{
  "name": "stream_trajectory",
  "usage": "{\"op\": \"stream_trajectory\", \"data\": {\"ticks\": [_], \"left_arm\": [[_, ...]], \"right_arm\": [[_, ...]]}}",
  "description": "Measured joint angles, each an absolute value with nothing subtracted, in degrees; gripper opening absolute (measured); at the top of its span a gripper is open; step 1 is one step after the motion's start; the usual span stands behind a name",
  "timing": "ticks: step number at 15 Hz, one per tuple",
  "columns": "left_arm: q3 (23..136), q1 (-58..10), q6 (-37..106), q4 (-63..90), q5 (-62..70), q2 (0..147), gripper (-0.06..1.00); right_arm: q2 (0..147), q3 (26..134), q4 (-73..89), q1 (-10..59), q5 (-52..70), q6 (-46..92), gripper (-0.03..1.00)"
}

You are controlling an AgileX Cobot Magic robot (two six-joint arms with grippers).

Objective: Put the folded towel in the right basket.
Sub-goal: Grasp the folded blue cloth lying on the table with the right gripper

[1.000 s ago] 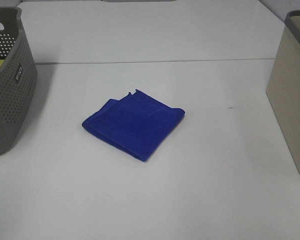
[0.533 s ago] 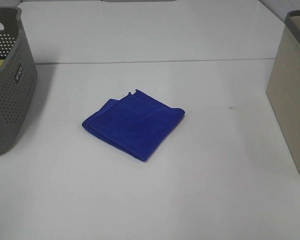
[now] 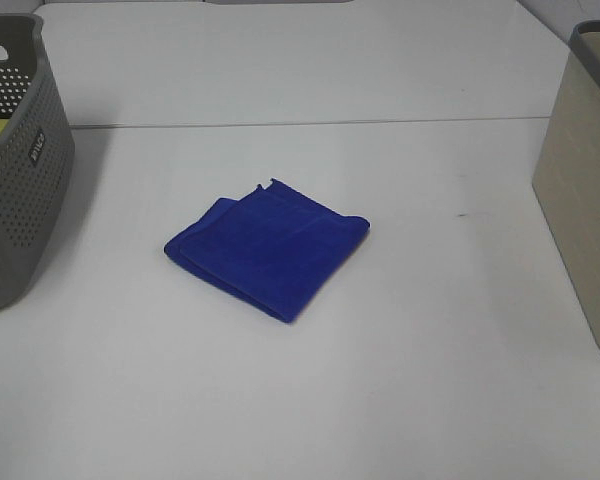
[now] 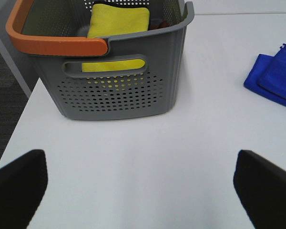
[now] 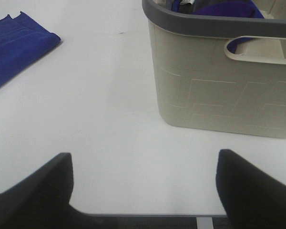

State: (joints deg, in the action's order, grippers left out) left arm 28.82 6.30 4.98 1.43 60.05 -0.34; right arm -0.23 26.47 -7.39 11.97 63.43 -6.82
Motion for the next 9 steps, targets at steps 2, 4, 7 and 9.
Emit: {"op": "stream_trajectory", "data": {"ticks": [2,4,7,9], "left_arm": [[28.8,6.3,5.0,1.4,60.0,-0.3,0.99],[28.8,6.3,5.0,1.4,60.0,-0.3,0.99],[28.8,6.3,5.0,1.4,60.0,-0.3,0.99],[28.8,6.3,5.0,1.4,60.0,-0.3,0.99]], "right_arm": [[-0.2,26.5,-7.4,12.0,63.4,-6.8,0.79],[-0.2,26.5,-7.4,12.0,63.4,-6.8,0.79],[-0.2,26.5,-7.4,12.0,63.4,-6.8,0.79],[-0.2,26.5,-7.4,12.0,63.4,-6.8,0.79]]}}
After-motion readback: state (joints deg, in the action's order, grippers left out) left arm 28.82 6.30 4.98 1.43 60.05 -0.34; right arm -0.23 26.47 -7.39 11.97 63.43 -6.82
